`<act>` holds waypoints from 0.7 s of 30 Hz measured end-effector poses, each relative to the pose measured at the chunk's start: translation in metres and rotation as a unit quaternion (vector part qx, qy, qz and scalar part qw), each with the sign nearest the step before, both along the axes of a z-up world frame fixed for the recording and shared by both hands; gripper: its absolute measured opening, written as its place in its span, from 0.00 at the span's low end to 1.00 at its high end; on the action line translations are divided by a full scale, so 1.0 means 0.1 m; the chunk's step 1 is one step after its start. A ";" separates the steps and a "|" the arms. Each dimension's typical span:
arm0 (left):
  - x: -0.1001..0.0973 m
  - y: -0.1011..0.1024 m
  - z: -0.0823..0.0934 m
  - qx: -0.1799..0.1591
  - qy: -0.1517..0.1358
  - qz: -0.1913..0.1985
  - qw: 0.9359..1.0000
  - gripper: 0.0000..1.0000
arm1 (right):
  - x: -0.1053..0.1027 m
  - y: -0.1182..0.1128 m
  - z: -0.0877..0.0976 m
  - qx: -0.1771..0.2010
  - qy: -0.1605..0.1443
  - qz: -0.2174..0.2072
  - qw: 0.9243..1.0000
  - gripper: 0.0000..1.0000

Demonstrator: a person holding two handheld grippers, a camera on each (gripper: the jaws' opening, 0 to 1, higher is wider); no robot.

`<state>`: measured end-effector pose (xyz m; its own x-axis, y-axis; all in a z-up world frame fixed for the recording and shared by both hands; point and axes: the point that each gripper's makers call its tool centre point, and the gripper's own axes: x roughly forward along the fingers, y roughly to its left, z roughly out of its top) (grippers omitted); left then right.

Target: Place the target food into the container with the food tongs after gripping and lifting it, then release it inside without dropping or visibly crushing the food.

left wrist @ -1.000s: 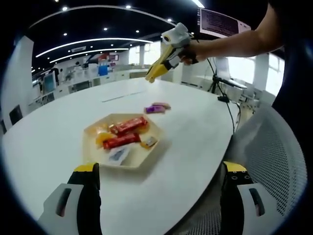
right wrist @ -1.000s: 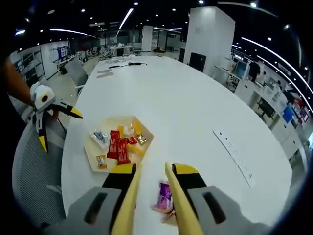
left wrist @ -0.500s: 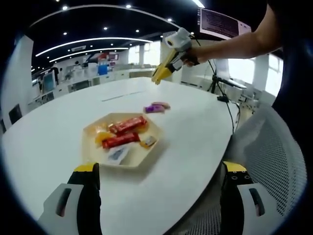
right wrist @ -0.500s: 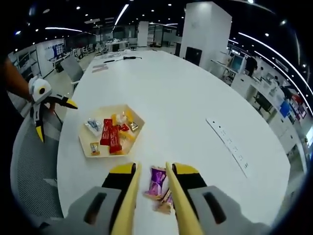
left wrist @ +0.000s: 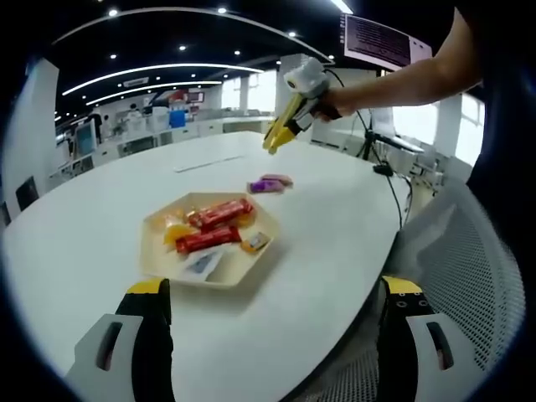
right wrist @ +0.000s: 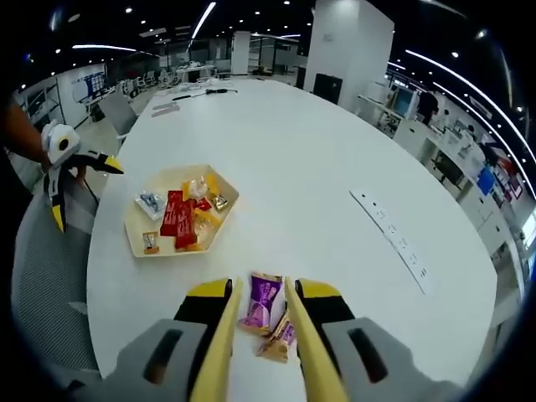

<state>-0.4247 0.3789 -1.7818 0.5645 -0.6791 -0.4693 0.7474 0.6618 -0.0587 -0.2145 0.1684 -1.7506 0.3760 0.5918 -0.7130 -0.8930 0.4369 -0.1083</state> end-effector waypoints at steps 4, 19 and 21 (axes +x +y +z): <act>-0.01 -0.01 0.01 -0.003 0.001 0.000 1.000 0.99 | 0.00 -0.03 -0.09 0.000 0.001 -0.008 1.000 0.28; -0.01 -0.01 0.02 -0.006 0.000 0.001 1.000 0.99 | 0.07 0.02 -0.38 -0.003 0.000 -0.028 1.000 0.28; 0.00 0.00 0.01 -0.006 0.001 0.003 1.000 0.99 | 0.08 0.02 -0.42 -0.007 -0.001 -0.029 1.000 0.28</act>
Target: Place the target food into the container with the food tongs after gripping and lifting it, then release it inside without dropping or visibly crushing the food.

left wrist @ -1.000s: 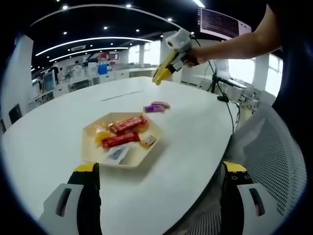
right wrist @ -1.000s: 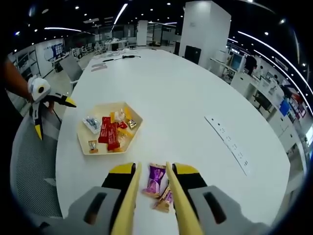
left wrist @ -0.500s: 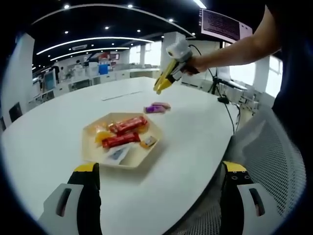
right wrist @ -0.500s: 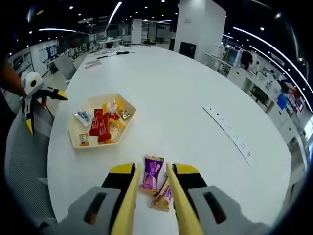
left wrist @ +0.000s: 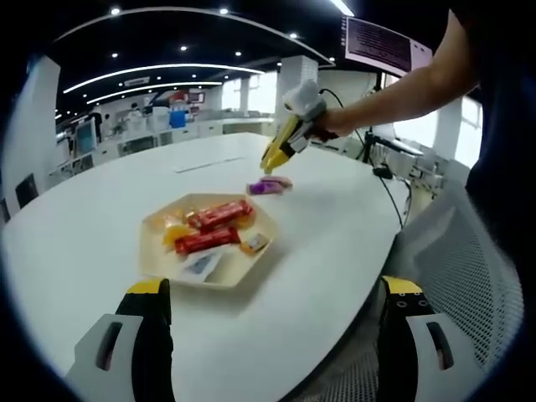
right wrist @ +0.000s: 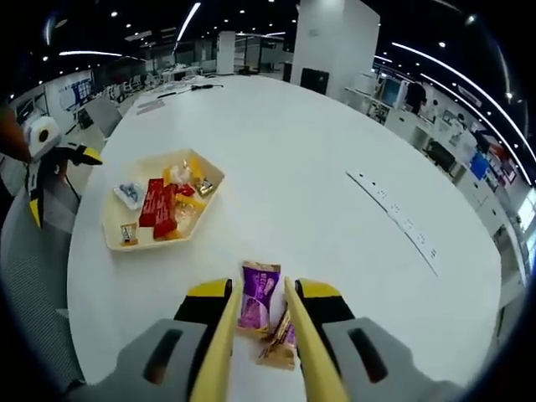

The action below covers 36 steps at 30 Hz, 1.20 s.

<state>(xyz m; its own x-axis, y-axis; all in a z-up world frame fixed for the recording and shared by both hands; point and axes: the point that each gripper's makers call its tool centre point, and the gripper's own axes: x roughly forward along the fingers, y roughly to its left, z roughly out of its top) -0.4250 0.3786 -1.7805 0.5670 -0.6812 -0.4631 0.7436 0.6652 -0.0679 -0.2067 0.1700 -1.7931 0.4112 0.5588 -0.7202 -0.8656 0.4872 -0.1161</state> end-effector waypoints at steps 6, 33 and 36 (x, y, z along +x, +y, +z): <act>0.00 0.00 -0.01 0.002 0.001 -0.002 1.000 0.99 | 0.02 0.00 -0.13 -0.004 0.007 -0.015 1.000 0.28; -0.01 0.00 -0.04 0.006 0.009 -0.005 1.000 0.99 | -0.02 -0.06 -0.42 -0.016 0.036 -0.053 0.998 0.28; -0.02 0.00 -0.05 0.007 0.010 -0.005 1.000 0.99 | -0.02 -0.04 -0.41 -0.019 0.027 -0.047 0.998 0.29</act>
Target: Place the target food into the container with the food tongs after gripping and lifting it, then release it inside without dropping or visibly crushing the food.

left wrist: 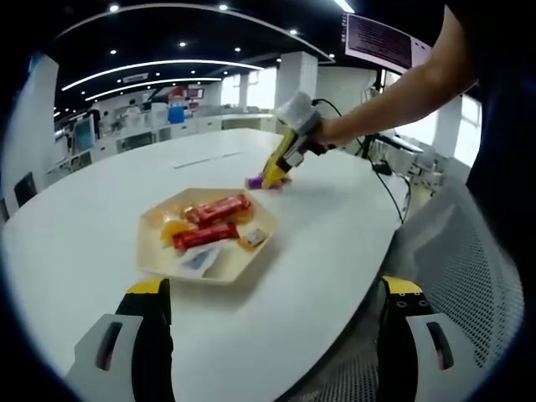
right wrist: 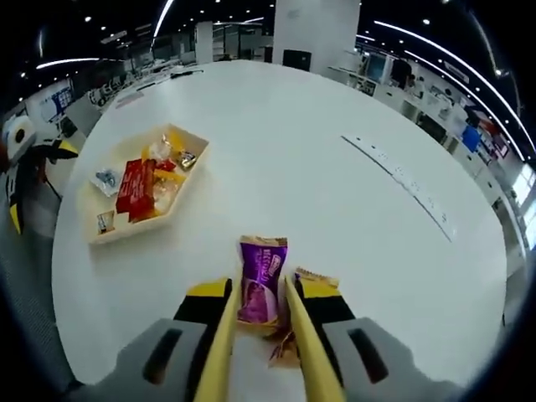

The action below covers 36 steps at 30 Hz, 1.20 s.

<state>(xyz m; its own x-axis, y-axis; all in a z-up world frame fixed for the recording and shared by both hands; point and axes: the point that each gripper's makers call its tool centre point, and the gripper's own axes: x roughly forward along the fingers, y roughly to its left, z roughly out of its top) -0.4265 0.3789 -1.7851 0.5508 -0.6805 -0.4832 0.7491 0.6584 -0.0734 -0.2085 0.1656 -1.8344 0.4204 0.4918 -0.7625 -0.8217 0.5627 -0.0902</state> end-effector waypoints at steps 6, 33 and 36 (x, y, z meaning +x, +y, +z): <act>0.00 0.01 -0.01 0.003 0.001 0.000 1.000 0.99 | -0.03 0.03 0.01 0.006 0.010 -0.001 1.000 0.27; 0.01 0.00 0.00 0.003 -0.001 0.003 1.000 0.99 | 0.00 0.04 0.21 0.007 0.032 -0.012 0.999 0.20; -0.01 -0.02 0.00 -0.004 0.003 -0.001 1.000 0.99 | 0.04 0.01 0.26 0.009 0.032 -0.014 0.999 0.20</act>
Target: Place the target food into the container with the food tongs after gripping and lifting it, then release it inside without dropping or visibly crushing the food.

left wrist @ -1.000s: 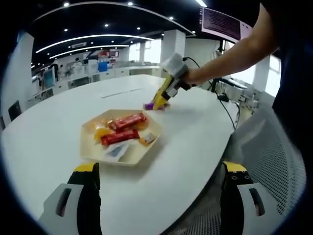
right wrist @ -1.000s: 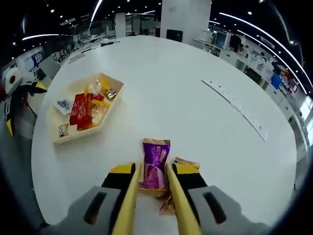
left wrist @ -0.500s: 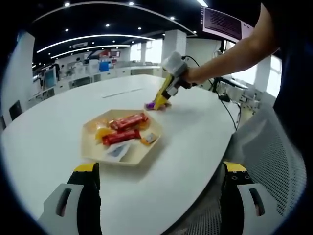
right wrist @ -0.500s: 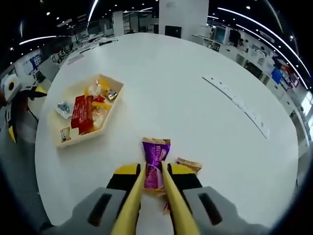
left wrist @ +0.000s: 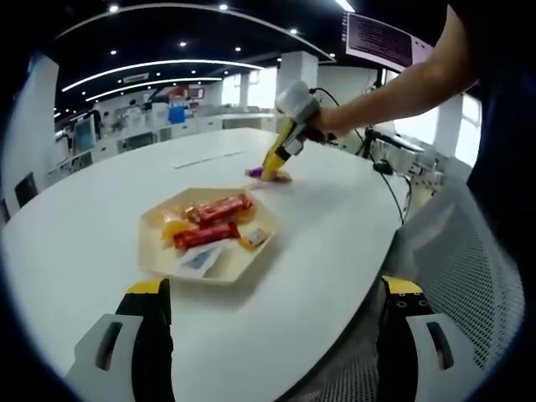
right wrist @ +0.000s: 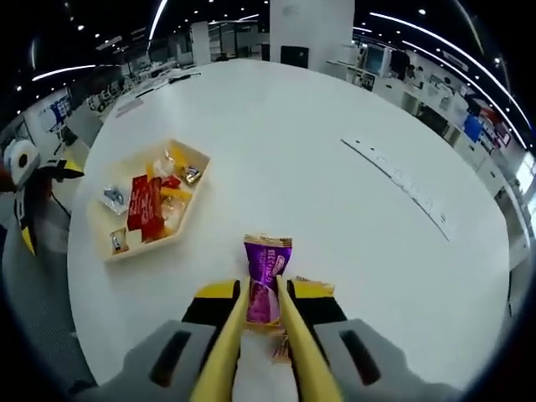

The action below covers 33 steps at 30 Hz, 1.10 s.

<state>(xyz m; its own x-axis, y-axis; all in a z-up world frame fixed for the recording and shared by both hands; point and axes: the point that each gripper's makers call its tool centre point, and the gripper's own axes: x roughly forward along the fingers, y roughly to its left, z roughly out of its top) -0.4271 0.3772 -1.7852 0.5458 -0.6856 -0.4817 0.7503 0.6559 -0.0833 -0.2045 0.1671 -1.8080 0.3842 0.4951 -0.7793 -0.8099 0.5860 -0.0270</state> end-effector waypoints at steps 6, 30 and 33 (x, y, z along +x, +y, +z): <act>0.00 0.01 0.02 -0.003 -0.001 0.002 1.000 0.99 | 0.02 0.00 0.15 -0.002 -0.006 0.005 1.000 0.21; 0.01 0.01 0.04 0.000 -0.011 0.001 1.000 0.99 | 0.02 0.24 0.40 0.005 -0.022 0.020 1.000 0.21; 0.02 0.01 0.04 -0.001 -0.011 0.002 1.000 0.99 | -0.01 0.37 0.45 0.010 -0.026 0.030 0.999 0.21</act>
